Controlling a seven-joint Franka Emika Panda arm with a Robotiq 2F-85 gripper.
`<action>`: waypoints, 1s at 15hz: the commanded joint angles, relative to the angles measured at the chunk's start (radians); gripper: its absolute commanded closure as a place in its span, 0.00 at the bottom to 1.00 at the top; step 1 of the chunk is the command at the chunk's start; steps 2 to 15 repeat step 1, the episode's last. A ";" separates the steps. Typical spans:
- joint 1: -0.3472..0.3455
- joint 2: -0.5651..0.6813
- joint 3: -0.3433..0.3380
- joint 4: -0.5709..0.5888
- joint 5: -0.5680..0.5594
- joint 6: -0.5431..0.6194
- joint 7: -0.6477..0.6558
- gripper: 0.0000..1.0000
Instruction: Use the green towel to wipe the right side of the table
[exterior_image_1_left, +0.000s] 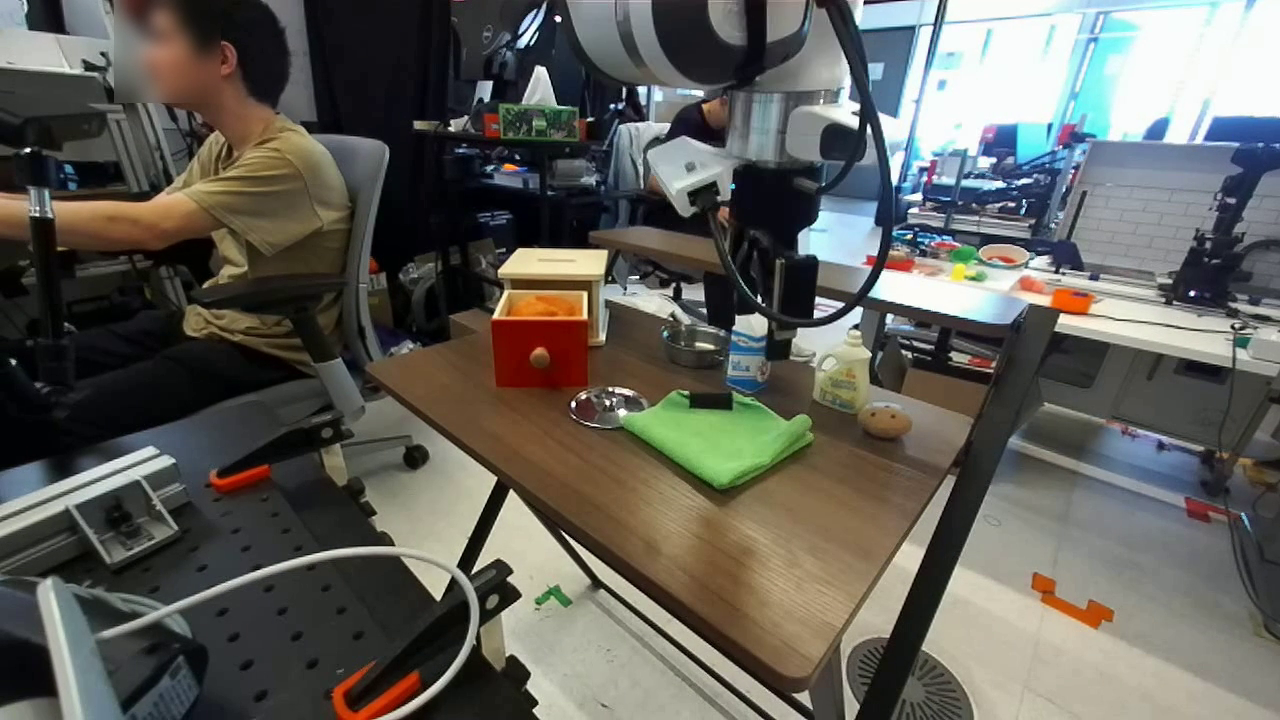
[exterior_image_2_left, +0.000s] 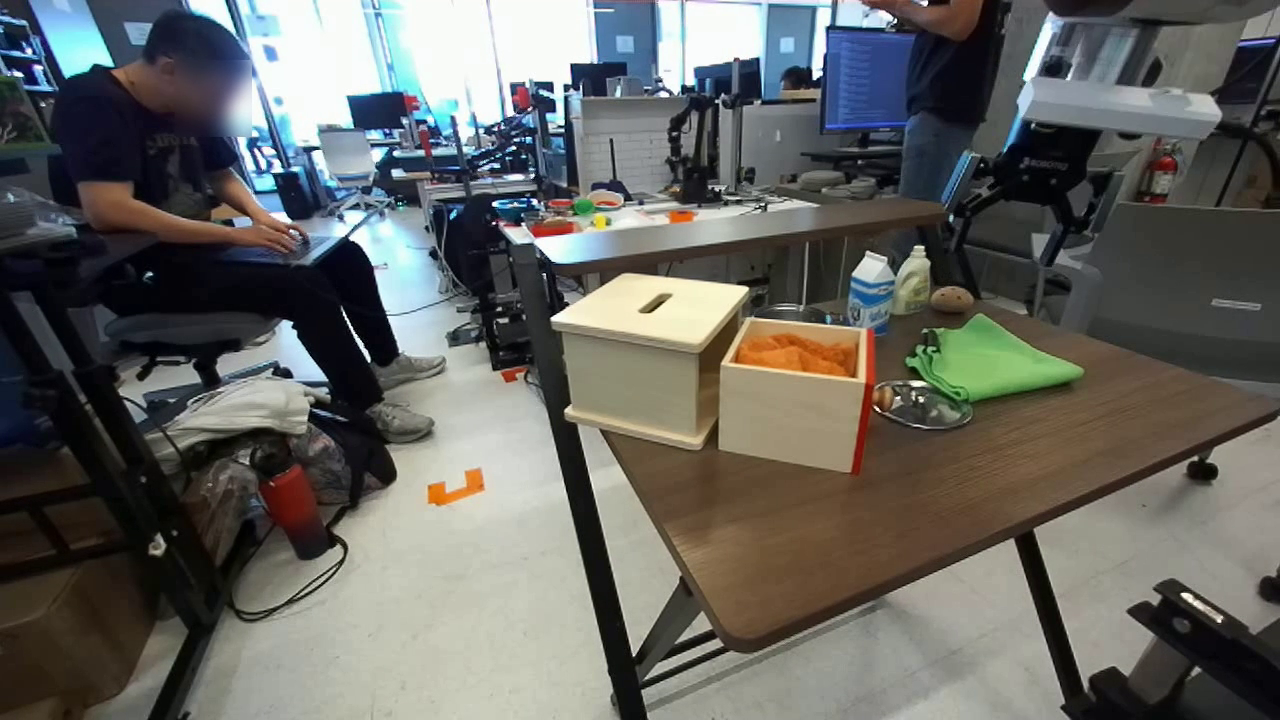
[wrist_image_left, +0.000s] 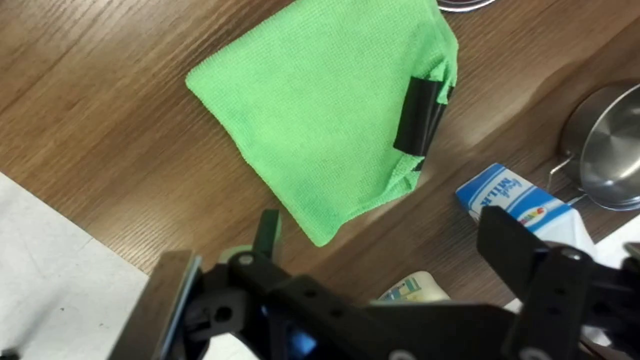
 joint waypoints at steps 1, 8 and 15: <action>0.005 0.011 -0.005 0.003 0.004 0.000 -0.003 0.00; 0.005 0.011 -0.005 0.003 0.004 0.000 -0.003 0.00; 0.005 0.011 -0.005 0.003 0.004 0.000 -0.003 0.00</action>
